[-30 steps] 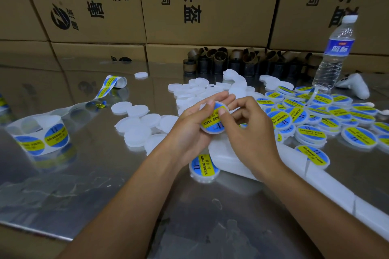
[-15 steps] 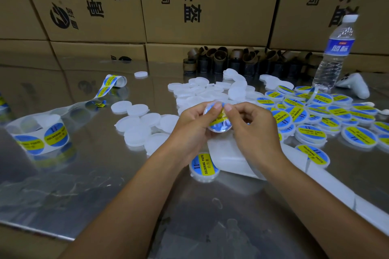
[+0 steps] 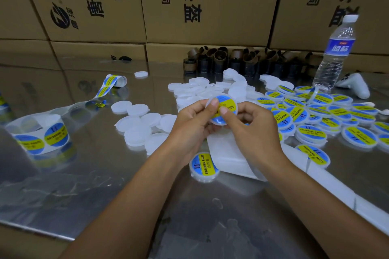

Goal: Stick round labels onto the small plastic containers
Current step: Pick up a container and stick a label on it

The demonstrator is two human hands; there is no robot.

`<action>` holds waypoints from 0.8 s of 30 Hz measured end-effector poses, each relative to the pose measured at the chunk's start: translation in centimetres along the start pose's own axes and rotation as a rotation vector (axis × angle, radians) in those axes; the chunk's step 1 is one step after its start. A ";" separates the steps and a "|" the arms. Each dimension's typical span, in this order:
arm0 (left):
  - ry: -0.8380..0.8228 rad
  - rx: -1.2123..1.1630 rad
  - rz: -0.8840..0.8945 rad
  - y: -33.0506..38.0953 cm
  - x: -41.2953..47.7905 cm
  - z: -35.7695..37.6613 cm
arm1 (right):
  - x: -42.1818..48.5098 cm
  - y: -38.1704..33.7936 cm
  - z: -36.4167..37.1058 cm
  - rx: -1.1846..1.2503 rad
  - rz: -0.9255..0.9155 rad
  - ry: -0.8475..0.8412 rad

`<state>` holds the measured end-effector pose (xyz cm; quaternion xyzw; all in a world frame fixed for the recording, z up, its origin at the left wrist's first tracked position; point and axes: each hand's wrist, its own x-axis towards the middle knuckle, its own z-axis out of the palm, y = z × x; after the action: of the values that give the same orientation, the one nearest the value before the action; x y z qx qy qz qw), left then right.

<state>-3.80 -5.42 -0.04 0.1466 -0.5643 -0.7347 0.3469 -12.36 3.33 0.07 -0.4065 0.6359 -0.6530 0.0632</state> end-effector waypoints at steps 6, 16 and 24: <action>-0.024 0.042 0.011 -0.1 0.0 -0.2 | 0.0 -0.4 0.2 0.080 0.049 0.073; -0.038 0.093 0.025 -0.3 -0.1 0.0 | 0.4 -0.2 -0.1 0.003 0.053 0.108; 0.064 0.099 0.042 -0.1 0.1 -0.1 | 0.1 -0.2 -0.1 0.058 -0.031 -0.004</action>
<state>-3.78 -5.54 -0.12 0.1748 -0.5915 -0.6934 0.3725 -12.42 3.35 0.32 -0.4156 0.6102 -0.6712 0.0664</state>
